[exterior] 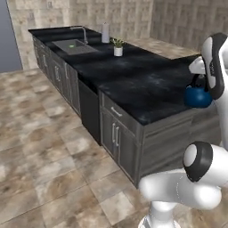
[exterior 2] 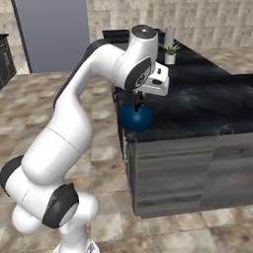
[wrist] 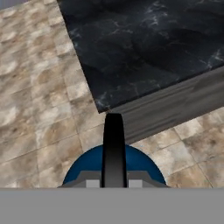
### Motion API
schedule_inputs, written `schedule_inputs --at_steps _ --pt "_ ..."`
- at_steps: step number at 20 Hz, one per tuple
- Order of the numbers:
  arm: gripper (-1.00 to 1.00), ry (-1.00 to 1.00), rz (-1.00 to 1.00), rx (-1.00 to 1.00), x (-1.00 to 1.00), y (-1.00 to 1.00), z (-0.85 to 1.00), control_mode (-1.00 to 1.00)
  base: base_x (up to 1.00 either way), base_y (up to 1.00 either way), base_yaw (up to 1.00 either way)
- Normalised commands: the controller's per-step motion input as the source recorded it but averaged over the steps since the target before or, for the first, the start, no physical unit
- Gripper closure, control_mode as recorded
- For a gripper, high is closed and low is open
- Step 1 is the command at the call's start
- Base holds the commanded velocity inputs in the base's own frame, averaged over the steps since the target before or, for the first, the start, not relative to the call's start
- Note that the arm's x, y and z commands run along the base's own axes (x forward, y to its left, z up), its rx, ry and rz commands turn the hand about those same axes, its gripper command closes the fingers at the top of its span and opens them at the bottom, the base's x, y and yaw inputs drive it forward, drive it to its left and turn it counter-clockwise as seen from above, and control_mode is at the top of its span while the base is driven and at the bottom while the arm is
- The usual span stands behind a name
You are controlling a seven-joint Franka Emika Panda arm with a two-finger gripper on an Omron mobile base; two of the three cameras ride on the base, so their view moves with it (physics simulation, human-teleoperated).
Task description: Pick the kettle and cup and place them in the sink. Then turn on the water.
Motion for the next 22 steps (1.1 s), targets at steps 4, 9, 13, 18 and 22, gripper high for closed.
schedule_inputs --at_steps 4,9,13,18,22 --pt "1.00 0.00 0.00 0.00 0.00 0.00 0.00 1.00 -0.24 0.92 -0.45" --pt "1.00 0.00 0.00 0.00 0.00 0.00 0.00 1.00 -0.18 0.86 -0.47" --pt "1.00 0.00 0.00 0.00 0.00 0.00 0.00 1.00 -0.10 0.86 -0.47" --pt "1.00 0.00 0.00 0.00 0.00 0.00 0.00 1.00 -0.05 0.86 -0.48" --pt "1.00 0.00 0.00 0.00 0.00 0.00 0.00 1.00 0.00 0.88 -0.47"
